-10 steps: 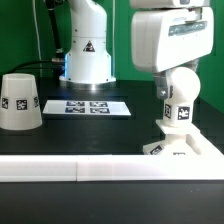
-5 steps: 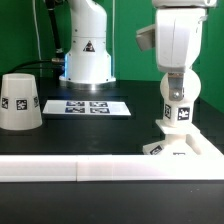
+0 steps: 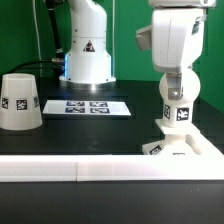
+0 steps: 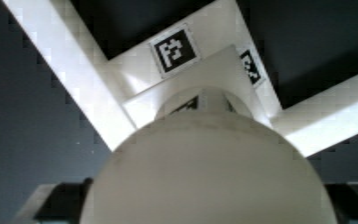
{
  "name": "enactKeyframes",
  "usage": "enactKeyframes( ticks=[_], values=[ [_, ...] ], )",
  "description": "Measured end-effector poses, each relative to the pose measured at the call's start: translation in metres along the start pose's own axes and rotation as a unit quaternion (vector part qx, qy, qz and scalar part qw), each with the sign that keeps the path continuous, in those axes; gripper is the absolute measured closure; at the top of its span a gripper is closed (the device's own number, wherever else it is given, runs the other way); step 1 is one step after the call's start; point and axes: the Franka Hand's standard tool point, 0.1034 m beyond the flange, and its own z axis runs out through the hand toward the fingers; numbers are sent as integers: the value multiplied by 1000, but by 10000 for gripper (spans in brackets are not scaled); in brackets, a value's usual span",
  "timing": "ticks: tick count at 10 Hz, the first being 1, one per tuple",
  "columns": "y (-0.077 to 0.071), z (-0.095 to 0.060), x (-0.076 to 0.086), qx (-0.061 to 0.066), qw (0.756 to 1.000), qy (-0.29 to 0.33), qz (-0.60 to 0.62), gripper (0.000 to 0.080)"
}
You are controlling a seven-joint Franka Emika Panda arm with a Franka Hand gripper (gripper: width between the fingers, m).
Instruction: Assemble lamp
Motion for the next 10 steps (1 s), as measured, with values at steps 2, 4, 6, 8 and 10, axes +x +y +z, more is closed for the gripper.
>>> enactKeyframes(
  ticks=[2, 4, 6, 8, 10],
  values=[
    [-1, 0, 2, -9, 991, 8, 130, 223],
    [-1, 1, 1, -15, 973, 17, 228, 222],
    [-1, 0, 0, -18, 947, 22, 319, 222],
    [1, -1, 0, -16, 909, 24, 416, 220],
    [2, -1, -1, -15, 880, 26, 473, 220]
  ],
)
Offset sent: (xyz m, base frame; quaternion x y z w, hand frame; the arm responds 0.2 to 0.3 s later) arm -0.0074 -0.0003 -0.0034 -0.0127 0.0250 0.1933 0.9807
